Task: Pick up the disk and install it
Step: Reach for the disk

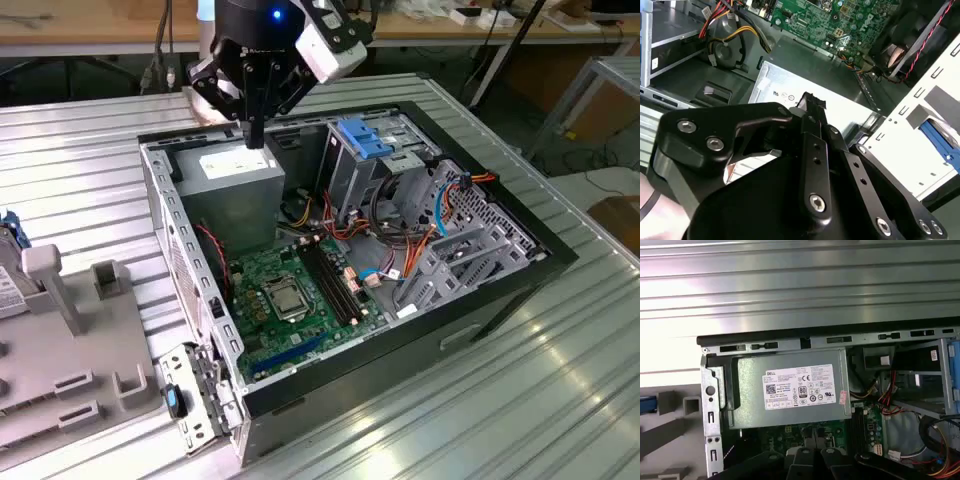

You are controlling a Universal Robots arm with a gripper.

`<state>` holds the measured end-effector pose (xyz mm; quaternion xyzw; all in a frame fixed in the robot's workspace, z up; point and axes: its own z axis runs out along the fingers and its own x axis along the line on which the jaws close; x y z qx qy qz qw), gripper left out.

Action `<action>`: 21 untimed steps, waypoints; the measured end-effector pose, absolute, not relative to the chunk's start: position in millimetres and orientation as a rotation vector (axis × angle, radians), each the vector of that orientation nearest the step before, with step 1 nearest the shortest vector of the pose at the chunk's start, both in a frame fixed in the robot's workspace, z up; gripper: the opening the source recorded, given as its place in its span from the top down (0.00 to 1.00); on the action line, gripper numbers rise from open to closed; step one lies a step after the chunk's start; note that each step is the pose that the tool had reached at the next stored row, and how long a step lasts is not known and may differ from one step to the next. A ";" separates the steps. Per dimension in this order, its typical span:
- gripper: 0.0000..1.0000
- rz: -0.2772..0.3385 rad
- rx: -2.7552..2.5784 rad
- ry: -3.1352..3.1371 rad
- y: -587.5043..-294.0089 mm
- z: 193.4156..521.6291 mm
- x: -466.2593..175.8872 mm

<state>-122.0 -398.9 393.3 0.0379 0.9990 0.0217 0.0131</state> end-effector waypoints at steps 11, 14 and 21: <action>0.89 0.067 0.118 3.112 -399.0 393.1 -137.1; 0.89 0.067 0.118 3.112 -399.0 393.1 -139.6; 0.89 0.067 0.118 3.112 -398.9 393.0 -147.4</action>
